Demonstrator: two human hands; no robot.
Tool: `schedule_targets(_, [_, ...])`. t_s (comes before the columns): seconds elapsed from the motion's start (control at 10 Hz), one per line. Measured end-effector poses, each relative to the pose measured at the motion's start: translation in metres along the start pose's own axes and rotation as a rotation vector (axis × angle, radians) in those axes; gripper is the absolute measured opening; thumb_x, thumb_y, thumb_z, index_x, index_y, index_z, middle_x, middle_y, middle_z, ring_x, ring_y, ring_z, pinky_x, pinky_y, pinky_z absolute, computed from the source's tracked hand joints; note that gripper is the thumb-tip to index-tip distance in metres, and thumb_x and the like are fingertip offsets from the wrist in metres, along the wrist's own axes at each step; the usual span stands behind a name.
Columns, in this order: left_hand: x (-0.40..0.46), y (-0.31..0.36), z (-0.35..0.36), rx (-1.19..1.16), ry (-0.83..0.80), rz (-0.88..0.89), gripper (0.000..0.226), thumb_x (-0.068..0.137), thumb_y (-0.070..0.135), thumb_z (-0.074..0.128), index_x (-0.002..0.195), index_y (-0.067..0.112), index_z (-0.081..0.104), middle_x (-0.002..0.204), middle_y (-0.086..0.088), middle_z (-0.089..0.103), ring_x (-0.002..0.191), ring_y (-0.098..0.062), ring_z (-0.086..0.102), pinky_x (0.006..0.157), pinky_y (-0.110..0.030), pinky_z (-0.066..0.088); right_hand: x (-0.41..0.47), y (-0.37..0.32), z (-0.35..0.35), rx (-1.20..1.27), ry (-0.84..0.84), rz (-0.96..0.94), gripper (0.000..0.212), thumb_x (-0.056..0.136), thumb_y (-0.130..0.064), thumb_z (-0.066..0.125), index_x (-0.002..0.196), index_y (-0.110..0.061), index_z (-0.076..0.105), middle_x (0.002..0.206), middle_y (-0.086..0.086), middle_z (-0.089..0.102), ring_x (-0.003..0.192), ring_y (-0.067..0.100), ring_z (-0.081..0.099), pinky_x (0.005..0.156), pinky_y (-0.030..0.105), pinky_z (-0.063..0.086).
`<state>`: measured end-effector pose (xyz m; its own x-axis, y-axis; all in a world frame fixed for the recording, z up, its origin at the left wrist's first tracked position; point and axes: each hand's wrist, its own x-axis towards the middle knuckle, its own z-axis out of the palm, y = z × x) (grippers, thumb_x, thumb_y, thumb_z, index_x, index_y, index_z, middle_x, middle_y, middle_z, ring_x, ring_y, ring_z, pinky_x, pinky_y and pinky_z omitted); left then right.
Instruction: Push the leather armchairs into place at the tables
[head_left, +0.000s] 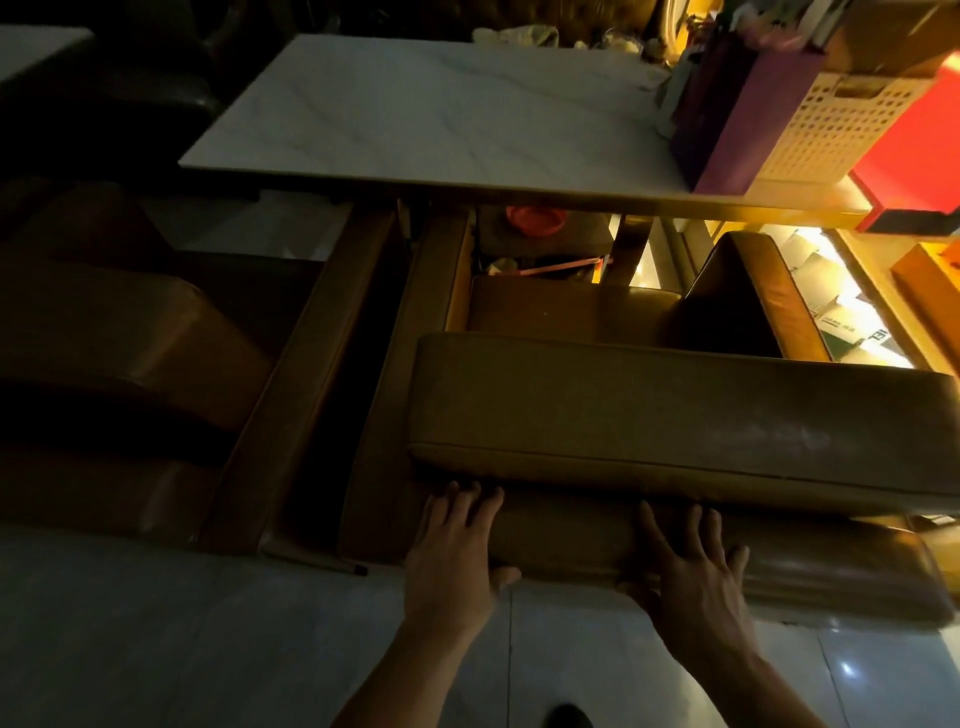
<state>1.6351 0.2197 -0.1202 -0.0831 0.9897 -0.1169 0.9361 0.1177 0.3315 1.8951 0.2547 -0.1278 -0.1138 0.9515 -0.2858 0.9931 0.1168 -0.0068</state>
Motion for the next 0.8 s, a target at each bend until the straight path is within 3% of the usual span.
schedule_targets(0.3, [0.004, 0.002, -0.006, 0.011, -0.081, -0.020, 0.085, 0.082, 0.057, 0.065, 0.151, 0.039, 0.017, 0.156, 0.010, 0.023, 0.146, -0.021, 0.011, 0.115, -0.041, 0.028, -0.001, -0.001, -0.013, -0.008, -0.062, -0.021, 0.093, 0.088, -0.072, 0.043, 0.157, -0.034, -0.007, 0.163, 0.026, -0.003, 0.148, 0.049, -0.008, 0.116, 0.066, 0.016])
schedule_targets(0.5, [-0.005, -0.004, -0.025, -0.011, -0.228, 0.023, 0.084, 0.090, 0.053, 0.058, 0.154, 0.039, 0.006, 0.164, 0.012, -0.001, 0.149, -0.016, -0.009, 0.118, -0.044, 0.020, -0.007, 0.003, -0.028, 0.002, -0.146, -0.037, 0.097, 0.088, -0.072, 0.045, 0.155, -0.035, -0.015, 0.163, 0.021, -0.013, 0.149, 0.045, -0.011, 0.118, 0.061, 0.019])
schedule_targets(0.7, [-0.032, -0.012, -0.045, -0.045, -0.314, -0.016, 0.073, 0.092, 0.055, 0.055, 0.152, 0.037, 0.019, 0.163, 0.009, 0.010, 0.150, -0.019, 0.006, 0.118, -0.044, 0.022, -0.026, -0.011, -0.049, 0.146, -0.156, -0.079, 0.077, 0.087, -0.065, 0.054, 0.153, -0.040, 0.022, 0.157, 0.009, 0.026, 0.143, 0.031, 0.028, 0.109, 0.050, 0.041])
schedule_targets(0.8, [-0.050, -0.020, -0.061, -0.044, -0.312, -0.025, 0.075, 0.090, 0.057, 0.056, 0.153, 0.036, 0.019, 0.161, 0.007, 0.018, 0.147, -0.020, 0.017, 0.117, -0.043, 0.025, -0.043, -0.021, -0.060, 0.164, -0.152, -0.108, 0.074, 0.088, -0.062, 0.056, 0.152, -0.041, 0.026, 0.158, 0.001, 0.029, 0.143, 0.026, 0.031, 0.111, 0.047, 0.039])
